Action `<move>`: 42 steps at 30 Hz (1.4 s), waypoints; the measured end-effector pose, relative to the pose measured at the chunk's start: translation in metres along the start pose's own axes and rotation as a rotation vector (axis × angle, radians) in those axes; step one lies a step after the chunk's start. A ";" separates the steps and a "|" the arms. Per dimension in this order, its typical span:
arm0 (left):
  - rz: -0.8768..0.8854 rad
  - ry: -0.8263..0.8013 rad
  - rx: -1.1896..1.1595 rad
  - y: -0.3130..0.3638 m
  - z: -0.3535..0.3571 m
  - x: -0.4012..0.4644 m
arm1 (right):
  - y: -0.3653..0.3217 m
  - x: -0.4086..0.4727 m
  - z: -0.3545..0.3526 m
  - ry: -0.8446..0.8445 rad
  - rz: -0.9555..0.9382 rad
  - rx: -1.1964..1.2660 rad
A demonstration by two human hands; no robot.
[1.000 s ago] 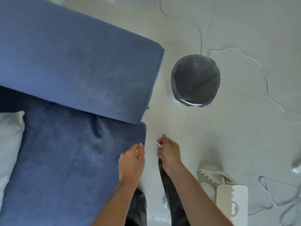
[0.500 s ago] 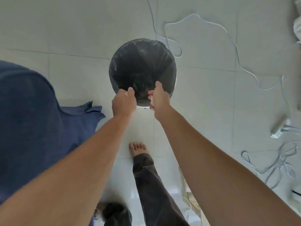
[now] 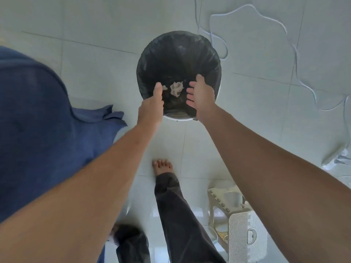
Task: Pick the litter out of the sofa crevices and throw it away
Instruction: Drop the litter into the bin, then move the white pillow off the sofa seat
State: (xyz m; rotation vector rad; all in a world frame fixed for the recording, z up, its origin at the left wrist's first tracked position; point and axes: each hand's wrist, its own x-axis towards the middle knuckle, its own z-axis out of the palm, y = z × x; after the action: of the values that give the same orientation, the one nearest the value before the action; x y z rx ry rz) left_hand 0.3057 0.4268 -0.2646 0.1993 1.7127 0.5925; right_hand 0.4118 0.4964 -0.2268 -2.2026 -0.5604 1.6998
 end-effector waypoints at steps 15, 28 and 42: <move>-0.071 0.064 0.074 -0.132 -0.130 -0.175 | 0.134 -0.164 0.066 -0.222 -0.040 -0.573; -0.024 0.455 -0.347 -0.260 -0.340 -0.316 | 0.243 -0.342 0.206 -0.474 -0.351 -0.872; -0.210 1.004 -0.669 -0.426 -0.491 -0.380 | 0.303 -0.461 0.374 -0.646 -0.757 -1.008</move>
State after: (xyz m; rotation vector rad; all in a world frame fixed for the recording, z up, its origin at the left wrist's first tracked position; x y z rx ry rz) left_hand 0.0062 -0.2408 -0.0855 -0.8809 2.2990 1.1826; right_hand -0.0163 0.0104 -0.0700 -1.3669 -2.4516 1.7859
